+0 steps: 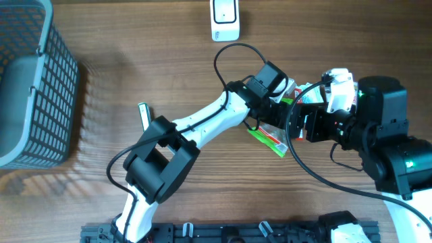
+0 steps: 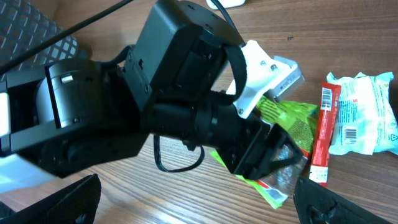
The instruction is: Scan the item barcode
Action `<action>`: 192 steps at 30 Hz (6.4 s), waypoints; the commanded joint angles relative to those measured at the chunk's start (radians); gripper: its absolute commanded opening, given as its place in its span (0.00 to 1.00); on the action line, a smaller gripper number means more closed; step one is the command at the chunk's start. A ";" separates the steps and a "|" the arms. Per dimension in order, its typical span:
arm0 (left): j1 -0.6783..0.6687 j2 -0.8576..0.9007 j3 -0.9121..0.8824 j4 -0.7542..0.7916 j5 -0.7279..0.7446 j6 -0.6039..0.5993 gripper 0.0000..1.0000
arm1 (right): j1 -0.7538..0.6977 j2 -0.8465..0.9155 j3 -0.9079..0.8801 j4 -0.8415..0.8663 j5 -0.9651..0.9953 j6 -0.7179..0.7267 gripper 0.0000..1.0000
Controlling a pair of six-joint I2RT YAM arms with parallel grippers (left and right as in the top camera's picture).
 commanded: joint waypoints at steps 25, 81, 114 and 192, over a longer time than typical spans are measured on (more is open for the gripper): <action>0.734 -0.352 0.002 -0.465 -0.179 -0.022 1.00 | 0.191 0.299 0.010 0.164 -0.117 0.092 0.99; 1.043 -0.602 0.002 -0.455 -0.347 -0.044 1.00 | 0.837 1.330 0.512 0.665 0.550 0.194 0.43; 1.043 -0.602 0.002 -0.455 -0.347 -0.044 1.00 | 0.789 1.153 0.496 0.370 0.636 0.170 0.14; 1.043 -0.602 0.002 -0.455 -0.347 -0.044 1.00 | 0.128 0.807 -0.024 0.298 0.393 0.158 0.04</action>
